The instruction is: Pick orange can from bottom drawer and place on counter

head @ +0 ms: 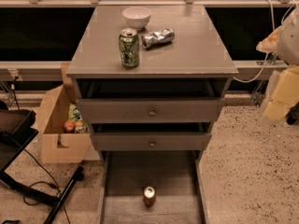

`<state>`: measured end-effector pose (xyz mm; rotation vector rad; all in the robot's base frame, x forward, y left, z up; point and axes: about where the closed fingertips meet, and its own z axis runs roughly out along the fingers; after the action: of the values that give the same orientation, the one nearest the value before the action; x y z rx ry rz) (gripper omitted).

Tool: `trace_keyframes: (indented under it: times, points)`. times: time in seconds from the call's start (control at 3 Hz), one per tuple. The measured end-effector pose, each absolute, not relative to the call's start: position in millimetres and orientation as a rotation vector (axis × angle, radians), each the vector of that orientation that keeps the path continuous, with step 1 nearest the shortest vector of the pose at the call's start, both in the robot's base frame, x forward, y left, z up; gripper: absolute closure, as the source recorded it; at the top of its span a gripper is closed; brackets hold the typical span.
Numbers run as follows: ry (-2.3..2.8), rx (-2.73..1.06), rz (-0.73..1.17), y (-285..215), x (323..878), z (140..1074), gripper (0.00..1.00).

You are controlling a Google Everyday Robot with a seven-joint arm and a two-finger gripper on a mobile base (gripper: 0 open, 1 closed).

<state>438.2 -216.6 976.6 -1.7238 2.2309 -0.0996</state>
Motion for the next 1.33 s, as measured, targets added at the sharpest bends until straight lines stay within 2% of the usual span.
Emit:
trace_keyframes:
  times: [0.67, 1.33]
  points:
    - [2.188, -1.675, -0.048, -219.6, 442.3, 961.5, 0.00]
    - [1.990, -1.543, 0.412, -197.1, 422.0, 790.9, 0.00]
